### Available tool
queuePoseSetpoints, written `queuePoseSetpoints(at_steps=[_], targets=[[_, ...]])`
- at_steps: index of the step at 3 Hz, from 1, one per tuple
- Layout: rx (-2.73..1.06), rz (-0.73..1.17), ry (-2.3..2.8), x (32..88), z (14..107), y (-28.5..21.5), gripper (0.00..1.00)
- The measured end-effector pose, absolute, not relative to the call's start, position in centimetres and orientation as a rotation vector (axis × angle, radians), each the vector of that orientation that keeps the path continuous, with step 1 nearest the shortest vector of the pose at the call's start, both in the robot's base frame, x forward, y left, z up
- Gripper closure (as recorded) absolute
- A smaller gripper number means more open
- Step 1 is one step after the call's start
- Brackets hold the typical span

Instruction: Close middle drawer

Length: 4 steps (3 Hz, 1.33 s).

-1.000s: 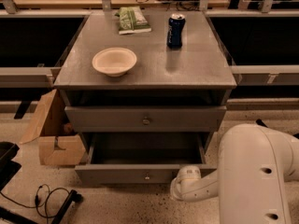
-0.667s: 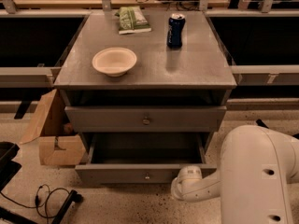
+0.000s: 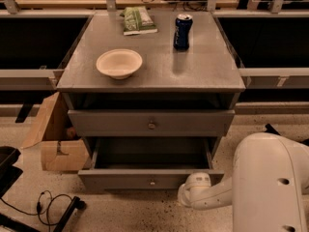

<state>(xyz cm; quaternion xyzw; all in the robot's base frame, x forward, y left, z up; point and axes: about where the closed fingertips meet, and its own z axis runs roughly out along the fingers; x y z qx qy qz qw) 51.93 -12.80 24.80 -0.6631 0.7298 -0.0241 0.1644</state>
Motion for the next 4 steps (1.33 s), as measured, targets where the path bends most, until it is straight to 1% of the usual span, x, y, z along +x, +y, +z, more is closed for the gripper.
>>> queuePoseSetpoints(at_steps=[4], targets=[[-1.862,-0.134,2.017,53.20,25.74,-13.51,1.00]])
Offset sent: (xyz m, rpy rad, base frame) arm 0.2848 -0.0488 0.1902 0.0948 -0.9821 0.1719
